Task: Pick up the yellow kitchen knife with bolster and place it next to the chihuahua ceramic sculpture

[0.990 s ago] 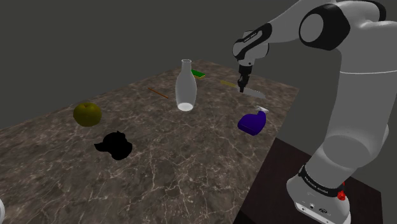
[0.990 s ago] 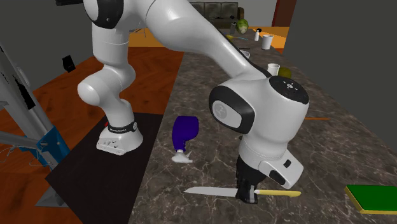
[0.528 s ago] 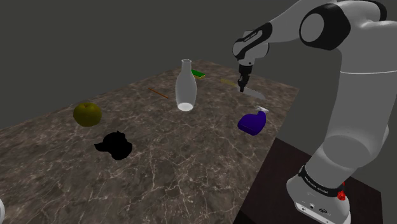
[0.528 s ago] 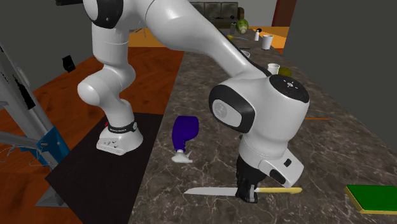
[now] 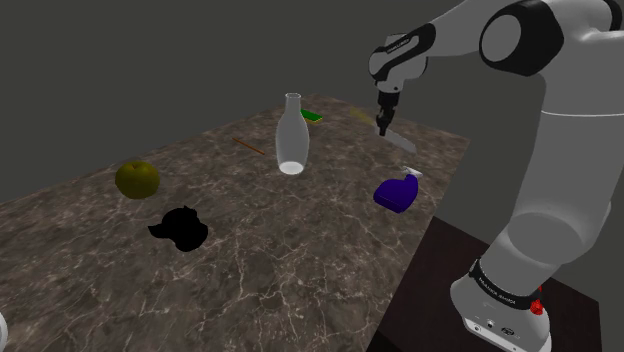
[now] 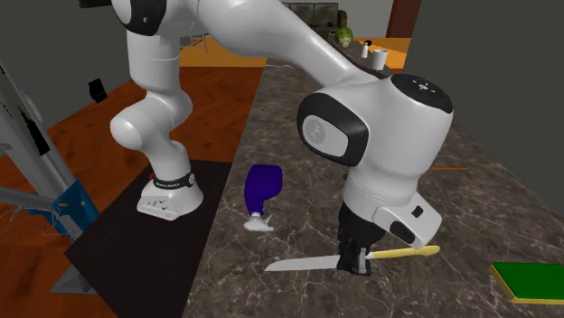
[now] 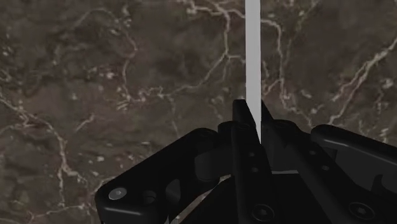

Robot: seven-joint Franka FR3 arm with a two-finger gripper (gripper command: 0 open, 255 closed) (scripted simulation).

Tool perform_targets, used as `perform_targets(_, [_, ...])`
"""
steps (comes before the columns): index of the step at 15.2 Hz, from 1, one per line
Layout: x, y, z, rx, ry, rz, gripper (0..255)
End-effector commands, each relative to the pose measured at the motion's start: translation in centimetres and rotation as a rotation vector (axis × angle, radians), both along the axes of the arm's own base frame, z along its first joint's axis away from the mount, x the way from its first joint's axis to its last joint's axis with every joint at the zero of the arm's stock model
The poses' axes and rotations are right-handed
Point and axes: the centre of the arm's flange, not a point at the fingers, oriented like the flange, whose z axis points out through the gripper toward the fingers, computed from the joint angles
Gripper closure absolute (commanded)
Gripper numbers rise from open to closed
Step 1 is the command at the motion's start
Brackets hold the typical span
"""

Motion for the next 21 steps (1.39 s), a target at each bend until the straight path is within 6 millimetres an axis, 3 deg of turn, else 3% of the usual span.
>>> perform_targets(1, [0.0,0.0,1.1,0.0,0.0,0.0,255])
perform_targets(21, [0.0,0.0,11.4,0.0,0.0,0.0,255])
